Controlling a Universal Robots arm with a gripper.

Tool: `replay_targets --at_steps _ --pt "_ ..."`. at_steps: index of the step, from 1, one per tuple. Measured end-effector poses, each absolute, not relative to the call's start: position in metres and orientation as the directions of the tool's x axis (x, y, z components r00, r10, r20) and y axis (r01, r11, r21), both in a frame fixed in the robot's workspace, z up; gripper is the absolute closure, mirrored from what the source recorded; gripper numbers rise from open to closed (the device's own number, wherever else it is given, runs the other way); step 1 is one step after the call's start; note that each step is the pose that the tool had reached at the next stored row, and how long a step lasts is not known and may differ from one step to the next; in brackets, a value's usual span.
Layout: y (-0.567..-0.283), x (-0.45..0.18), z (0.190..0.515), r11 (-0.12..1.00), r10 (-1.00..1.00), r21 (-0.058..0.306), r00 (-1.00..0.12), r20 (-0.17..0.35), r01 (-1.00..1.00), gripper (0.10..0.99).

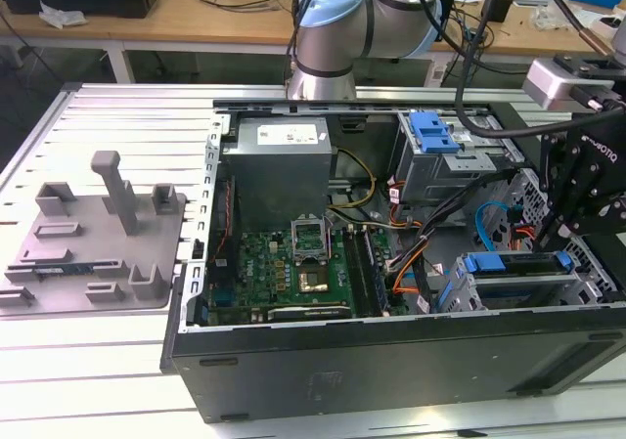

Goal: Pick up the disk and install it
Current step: 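Insert the first disk wire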

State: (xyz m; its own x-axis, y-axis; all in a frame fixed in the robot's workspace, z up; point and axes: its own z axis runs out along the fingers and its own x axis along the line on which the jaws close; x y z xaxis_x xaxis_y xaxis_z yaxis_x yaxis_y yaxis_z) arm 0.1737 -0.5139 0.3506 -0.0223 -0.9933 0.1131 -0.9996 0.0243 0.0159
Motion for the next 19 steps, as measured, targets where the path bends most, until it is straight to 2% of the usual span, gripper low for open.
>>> replay_targets --at_steps 19 --pt "-0.5143 0.1737 0.3431 0.009 -0.994 0.016 -0.008 0.113 -1.000 0.922"
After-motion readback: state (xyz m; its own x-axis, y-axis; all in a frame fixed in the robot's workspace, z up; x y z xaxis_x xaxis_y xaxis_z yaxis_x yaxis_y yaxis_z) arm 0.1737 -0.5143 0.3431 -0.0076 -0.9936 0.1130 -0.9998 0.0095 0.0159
